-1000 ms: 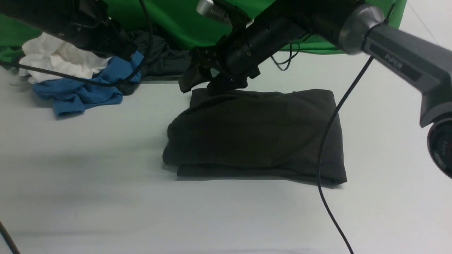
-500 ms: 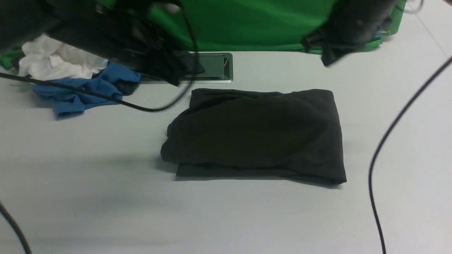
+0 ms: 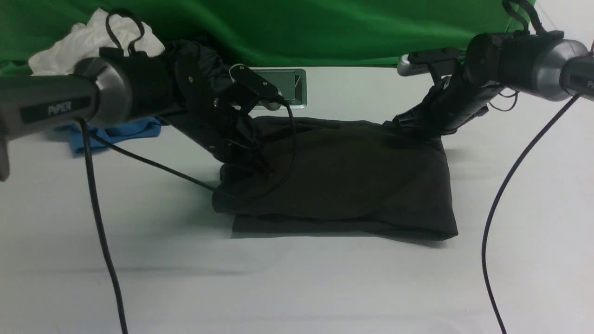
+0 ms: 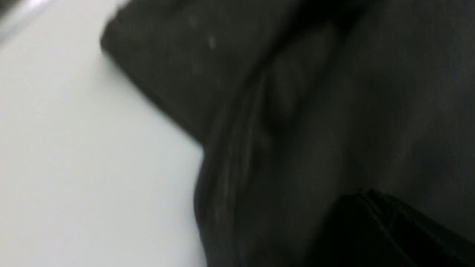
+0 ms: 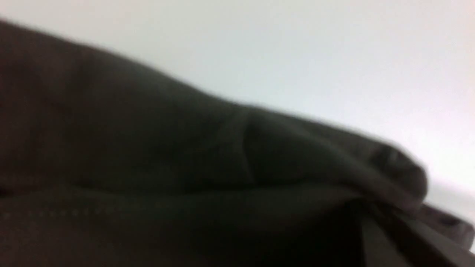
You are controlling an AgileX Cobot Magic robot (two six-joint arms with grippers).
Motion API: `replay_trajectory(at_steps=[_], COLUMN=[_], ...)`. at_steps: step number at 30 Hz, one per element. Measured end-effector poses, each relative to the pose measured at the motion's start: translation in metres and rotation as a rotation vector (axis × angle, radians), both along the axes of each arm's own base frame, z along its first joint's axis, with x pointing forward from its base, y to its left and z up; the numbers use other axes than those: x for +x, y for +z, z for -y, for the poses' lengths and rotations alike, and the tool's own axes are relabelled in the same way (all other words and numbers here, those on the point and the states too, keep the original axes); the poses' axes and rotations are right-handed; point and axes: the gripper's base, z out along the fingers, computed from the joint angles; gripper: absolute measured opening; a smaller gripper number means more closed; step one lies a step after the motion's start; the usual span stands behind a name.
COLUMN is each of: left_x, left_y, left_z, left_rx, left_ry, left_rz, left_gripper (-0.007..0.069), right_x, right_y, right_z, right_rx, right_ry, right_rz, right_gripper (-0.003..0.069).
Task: Fold a long-sleeved shirt on a white desktop.
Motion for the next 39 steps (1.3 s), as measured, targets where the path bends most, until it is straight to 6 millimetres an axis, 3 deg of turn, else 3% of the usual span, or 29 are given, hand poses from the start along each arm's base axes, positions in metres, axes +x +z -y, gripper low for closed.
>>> replay_trajectory(at_steps=[2,4,5,6,7,8,9,10,11,12,13,15,18,19,22,26,27,29,35,39], left_x=[-0.006,-0.017,-0.020,-0.035,-0.044,-0.067,-0.067,-0.080,-0.110,-0.110,-0.145,-0.161,-0.212,-0.218,-0.259,-0.293,-0.293,-0.303,-0.307,-0.308], left_y=[0.020,0.057,0.066,0.101,0.118,0.147,0.145,0.159,0.178,0.175,0.184,0.177,0.164,0.162,0.146,0.126,0.125,0.111,0.080,0.064], left_z=[-0.002,-0.005,-0.006,-0.010,-0.013,-0.019,-0.020,-0.023,-0.032,-0.032,-0.041,-0.046,-0.063,-0.064,-0.077,-0.086,-0.086,-0.088,-0.090,-0.090], left_rx=[-0.003,-0.033,-0.039,-0.075,-0.091,-0.124,-0.123,-0.140,-0.182,-0.181,-0.228,-0.239,-0.302,-0.311,-0.397,-0.443,-0.441,-0.443,-0.410,-0.386], left_ry=[0.002,0.022,0.024,0.043,0.049,0.061,0.062,0.067,0.090,0.093,0.115,0.127,0.172,0.178,0.220,0.212,0.212,0.208,0.207,0.205], left_rz=[0.021,0.092,0.113,0.200,0.250,0.350,0.349,0.396,0.481,0.477,0.541,0.558,0.656,0.668,0.789,0.860,0.856,0.844,0.785,0.738], left_gripper=[0.0017,0.0017,0.0017,0.0017,0.0017,0.0017,0.0017,0.0017,0.0017,0.0017,0.0017,0.0017,0.0017,0.0017,0.0017,0.0017,0.0017,0.0017,0.0017,0.0017], right_x=[0.001,0.001,0.000,-0.005,-0.010,-0.020,-0.022,-0.027,-0.046,-0.049,-0.074,-0.089,-0.148,-0.152,-0.207,-0.267,-0.269,-0.297,-0.344,-0.359], right_y=[0.002,0.010,0.012,0.025,0.041,0.064,0.067,0.078,0.110,0.114,0.142,0.155,0.185,0.186,0.198,0.190,0.190,0.179,0.156,0.145], right_z=[0.000,0.000,0.000,0.001,0.002,0.004,0.004,0.005,0.009,0.009,0.014,0.017,0.029,0.030,0.040,0.052,0.053,0.058,0.068,0.071], right_rx=[0.000,0.000,-0.002,-0.005,-0.010,-0.012,-0.013,-0.011,-0.004,-0.002,0.012,0.020,0.051,0.053,0.080,0.104,0.104,0.110,0.139,0.163], right_ry=[0.004,0.008,0.010,0.022,0.038,0.049,0.051,0.052,0.051,0.049,0.040,0.030,-0.007,-0.008,-0.037,-0.070,-0.070,-0.076,-0.091,-0.098], right_rz=[0.012,0.010,0.004,-0.002,0.002,0.010,0.014,0.026,0.073,0.080,0.127,0.148,0.197,0.198,0.237,0.253,0.253,0.260,0.354,0.460], right_gripper=[0.0037,0.0040,0.0040,0.0041,0.0041,0.0041,0.0041,0.0041,0.0041,0.0041,0.0041,0.0041,0.0041,0.0041,0.0041,0.0041,0.0041,0.0044,0.0064,0.0085])
